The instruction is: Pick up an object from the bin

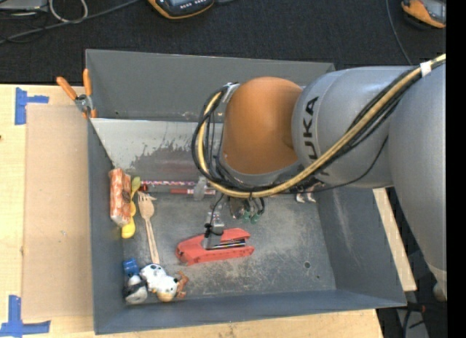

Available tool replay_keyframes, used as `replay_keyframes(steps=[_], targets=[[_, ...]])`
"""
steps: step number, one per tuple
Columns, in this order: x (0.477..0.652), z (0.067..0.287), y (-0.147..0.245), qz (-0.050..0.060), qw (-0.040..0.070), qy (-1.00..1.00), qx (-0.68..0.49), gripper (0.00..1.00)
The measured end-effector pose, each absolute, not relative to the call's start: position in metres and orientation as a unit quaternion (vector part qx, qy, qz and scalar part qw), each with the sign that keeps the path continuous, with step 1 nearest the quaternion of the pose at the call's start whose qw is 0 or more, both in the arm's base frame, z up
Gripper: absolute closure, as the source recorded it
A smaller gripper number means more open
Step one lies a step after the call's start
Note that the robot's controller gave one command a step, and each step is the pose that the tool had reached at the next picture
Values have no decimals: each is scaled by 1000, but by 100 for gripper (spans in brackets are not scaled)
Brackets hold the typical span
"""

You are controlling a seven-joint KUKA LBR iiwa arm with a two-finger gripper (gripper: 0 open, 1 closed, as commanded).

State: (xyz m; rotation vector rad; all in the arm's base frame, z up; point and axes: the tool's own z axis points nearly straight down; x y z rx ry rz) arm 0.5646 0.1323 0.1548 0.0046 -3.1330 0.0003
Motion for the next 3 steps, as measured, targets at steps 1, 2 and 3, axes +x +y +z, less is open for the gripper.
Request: replay_keyframes(steps=[1, 2, 3], targets=[[566, 158, 132, 0, 1, -1000, 0, 0], [556, 100, 92, -1, 0, -999, -43, 0], [540, 74, 93, -2, -1, -1000, 3, 100]])
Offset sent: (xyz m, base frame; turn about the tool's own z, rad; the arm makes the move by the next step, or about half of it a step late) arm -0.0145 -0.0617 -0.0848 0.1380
